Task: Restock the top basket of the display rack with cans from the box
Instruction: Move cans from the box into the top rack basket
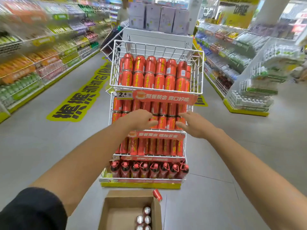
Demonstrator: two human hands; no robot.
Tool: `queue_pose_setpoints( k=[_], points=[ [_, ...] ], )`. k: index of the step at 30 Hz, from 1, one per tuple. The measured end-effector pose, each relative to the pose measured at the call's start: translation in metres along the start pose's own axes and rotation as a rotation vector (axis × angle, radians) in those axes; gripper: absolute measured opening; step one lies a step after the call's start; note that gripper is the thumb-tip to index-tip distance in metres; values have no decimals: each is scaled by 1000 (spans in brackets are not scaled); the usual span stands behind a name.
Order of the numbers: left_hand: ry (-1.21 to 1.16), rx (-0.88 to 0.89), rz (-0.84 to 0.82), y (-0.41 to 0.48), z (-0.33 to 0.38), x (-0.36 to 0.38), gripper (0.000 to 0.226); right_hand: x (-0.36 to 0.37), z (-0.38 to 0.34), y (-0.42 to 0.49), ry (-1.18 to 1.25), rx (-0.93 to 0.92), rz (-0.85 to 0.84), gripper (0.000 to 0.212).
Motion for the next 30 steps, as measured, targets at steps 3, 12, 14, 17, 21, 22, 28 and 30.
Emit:
queue_pose_setpoints(
  k=[3,12,14,17,21,22,28,30],
  points=[
    [-13,-33,-22,-23,-14,23,49,29,-21,7,2,-65,-41,62],
    [-188,-228,-249,-82,-46,190,52,222,-46,37,125,-187,-320,56],
    [-237,-256,-330,-100,-43,248,56,279,-42,32,149,-193,-416,49],
    [-280,-272,-495,-133,-30,331,39,365,-32,15,190,-169,-559,46],
    [-357,-305,-633,-176,-21,441,45,463,-18,-21,249,-96,-729,48],
    [-372,-315,-658,-184,-19,463,46,483,-15,-30,260,-74,-760,46],
    [-519,-412,-749,-203,-17,551,48,580,-6,-56,311,-25,-839,41],
    [-550,-420,-735,-203,-20,582,46,616,-5,-52,312,-31,-831,37]
  ],
)
Point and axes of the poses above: each hand's wrist, its own y-axis towards the middle knuckle, its own x-axis out of the palm, z = x × y, the point moved 2 cm from there along y, towards the middle knuckle, and after that the axes turned 10 degrees about y, right-handed, at the moved point
